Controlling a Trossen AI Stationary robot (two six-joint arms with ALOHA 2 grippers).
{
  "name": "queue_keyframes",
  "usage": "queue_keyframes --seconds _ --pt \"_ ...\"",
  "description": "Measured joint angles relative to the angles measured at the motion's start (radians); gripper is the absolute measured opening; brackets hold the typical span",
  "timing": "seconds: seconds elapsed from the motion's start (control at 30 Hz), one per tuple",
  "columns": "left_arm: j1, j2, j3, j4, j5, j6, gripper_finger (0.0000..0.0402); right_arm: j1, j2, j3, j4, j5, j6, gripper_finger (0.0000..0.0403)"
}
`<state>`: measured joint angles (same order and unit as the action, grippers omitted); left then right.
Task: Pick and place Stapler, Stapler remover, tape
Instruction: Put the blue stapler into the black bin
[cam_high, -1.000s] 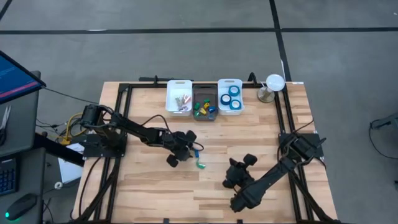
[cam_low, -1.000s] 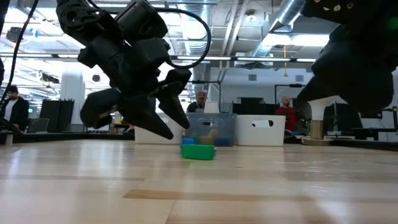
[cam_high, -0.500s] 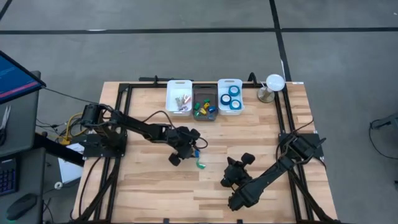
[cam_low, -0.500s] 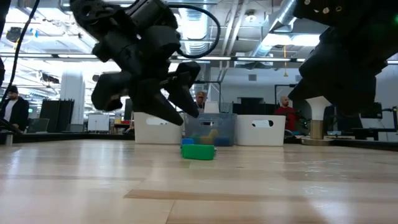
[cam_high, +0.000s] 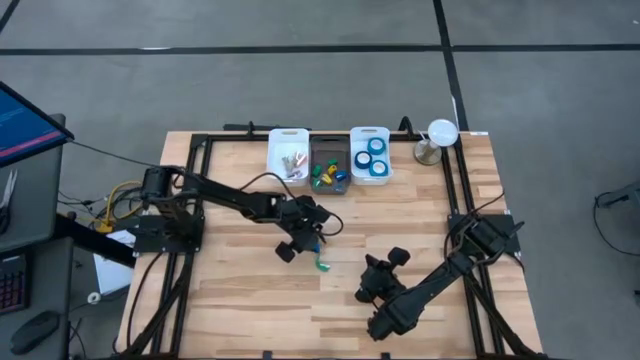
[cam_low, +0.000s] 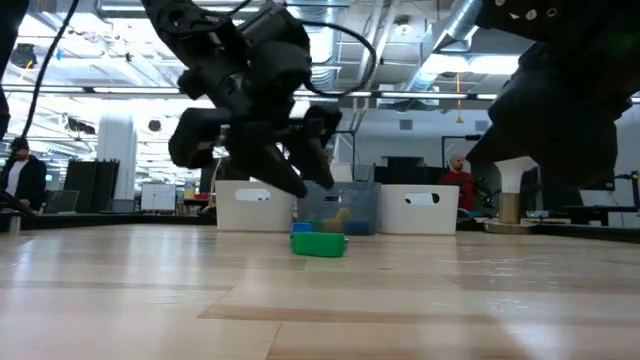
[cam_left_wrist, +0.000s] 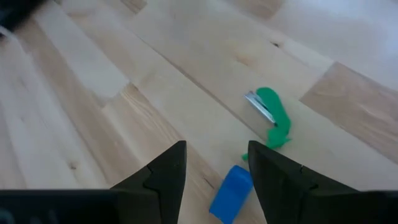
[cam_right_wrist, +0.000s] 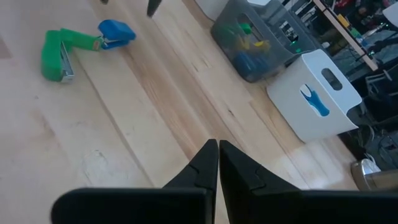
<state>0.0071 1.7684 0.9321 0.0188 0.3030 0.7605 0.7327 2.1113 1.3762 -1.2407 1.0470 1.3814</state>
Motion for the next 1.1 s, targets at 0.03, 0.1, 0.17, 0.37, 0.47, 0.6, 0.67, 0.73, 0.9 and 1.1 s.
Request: queue_keyframes --seconds 0.03,0.1,0.17,0.37,0.47,0.6,0.67,0.73,0.9,1.1 --pt "0.000 0.016 0.010 -0.003 0.007 0.001 0.0163 0.000 0.000 0.000 0.000 0.000 0.000 0.0008" --pt "0.000 0.046 0.025 -0.009 0.007 0.012 0.0163 0.001 0.000 0.000 -0.003 -0.001 -0.001 0.0008" --pt "0.002 0.071 0.039 -0.011 0.007 0.020 0.0163 0.001 0.000 0.000 -0.002 -0.002 -0.001 0.0008" --pt "0.032 0.089 0.063 -0.099 0.010 0.020 0.0163 0.001 0.000 0.000 0.014 -0.007 -0.001 0.0008" --pt "0.047 0.086 0.064 -0.127 0.009 0.019 0.0163 0.001 0.000 0.000 0.014 -0.008 -0.004 0.0008" --pt "0.045 0.085 0.064 -0.147 0.010 0.019 0.0163 0.001 0.000 0.000 0.014 -0.008 -0.004 0.0008" --pt "0.043 0.085 0.064 -0.151 0.010 0.019 0.0163 0.001 0.001 0.000 0.014 -0.008 -0.004 0.0008" --pt "0.043 0.085 0.064 -0.159 0.010 0.019 0.0163 0.001 0.001 0.000 0.014 -0.008 -0.004 0.0008" --pt "0.049 0.089 0.063 -0.163 0.006 0.023 0.0163 0.001 0.001 0.000 0.018 -0.008 -0.004 0.0008" --pt "0.051 0.095 0.063 -0.160 0.005 0.022 0.0163 0.001 0.001 0.000 0.022 -0.008 -0.004 0.0008"
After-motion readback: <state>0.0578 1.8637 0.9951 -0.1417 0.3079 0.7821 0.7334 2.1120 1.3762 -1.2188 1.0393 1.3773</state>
